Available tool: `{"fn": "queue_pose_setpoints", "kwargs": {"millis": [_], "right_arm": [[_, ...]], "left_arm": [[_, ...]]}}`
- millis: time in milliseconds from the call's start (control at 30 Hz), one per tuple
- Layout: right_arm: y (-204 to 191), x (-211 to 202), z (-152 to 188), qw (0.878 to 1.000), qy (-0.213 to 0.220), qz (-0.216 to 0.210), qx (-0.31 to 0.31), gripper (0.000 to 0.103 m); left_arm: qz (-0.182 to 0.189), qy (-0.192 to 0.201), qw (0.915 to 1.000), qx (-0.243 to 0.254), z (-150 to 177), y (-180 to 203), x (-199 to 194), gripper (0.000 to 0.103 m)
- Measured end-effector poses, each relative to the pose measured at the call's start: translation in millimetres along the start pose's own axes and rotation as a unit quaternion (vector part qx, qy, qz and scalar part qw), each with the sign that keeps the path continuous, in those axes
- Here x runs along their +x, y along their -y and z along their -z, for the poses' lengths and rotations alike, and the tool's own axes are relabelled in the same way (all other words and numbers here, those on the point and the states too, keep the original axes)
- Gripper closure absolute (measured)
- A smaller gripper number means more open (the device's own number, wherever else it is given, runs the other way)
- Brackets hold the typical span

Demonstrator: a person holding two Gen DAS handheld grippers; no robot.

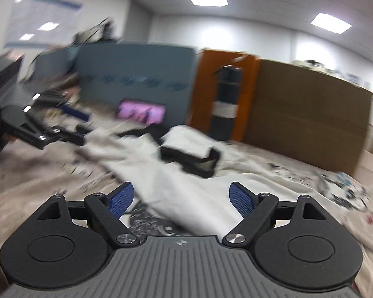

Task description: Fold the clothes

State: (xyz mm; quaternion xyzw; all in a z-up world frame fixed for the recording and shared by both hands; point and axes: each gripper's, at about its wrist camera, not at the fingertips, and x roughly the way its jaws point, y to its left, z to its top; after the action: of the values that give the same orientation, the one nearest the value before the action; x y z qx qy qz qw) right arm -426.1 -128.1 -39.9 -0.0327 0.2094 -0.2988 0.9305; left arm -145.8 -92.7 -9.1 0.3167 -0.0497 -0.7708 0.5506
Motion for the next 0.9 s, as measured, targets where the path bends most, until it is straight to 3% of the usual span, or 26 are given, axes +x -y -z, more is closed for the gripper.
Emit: {"fn": "queue_pose_setpoints", "kwargs": {"millis": [233, 300, 333, 400, 467, 533, 633, 767, 900], "right_arm": [[-13, 46, -7, 0.992, -0.063, -0.071, -0.088, 0.024], [-16, 58, -8, 0.987, -0.078, -0.078, -0.12, 0.029], [-18, 63, -10, 0.985, -0.078, -0.082, -0.134, 0.029], [-20, 71, -16, 0.98, -0.081, -0.08, -0.164, 0.035], [-19, 81, -20, 0.976, -0.086, -0.074, -0.188, 0.044], [-15, 89, -24, 0.973, -0.094, -0.068, -0.199, 0.074], [-3, 95, -25, 0.975, -0.094, -0.066, -0.189, 0.09], [10, 76, -31, 0.981, -0.068, -0.116, -0.14, 0.093], [15, 67, -27, 0.978, -0.077, -0.164, -0.106, 0.094]], "left_arm": [[0.011, -0.019, 0.9953, 0.094, -4, 20, 35, 0.049], [0.005, -0.023, 0.9928, 0.118, -3, 22, 45, 0.072], [0.006, -0.024, 0.9926, 0.119, -2, 21, 48, 0.076], [0.007, -0.02, 0.9938, 0.109, -1, 16, 53, 0.096], [0.007, -0.007, 0.9964, 0.084, -4, 8, 52, 0.098], [0.011, 0.007, 0.9984, 0.055, -9, -2, 49, 0.098], [0.02, 0.025, 0.9992, 0.024, -15, -13, 41, 0.098], [0.055, 0.027, 0.998, 0.012, -17, -17, 30, 0.099], [0.118, -0.031, 0.9925, 0.008, -8, -19, 33, 0.095]]}}
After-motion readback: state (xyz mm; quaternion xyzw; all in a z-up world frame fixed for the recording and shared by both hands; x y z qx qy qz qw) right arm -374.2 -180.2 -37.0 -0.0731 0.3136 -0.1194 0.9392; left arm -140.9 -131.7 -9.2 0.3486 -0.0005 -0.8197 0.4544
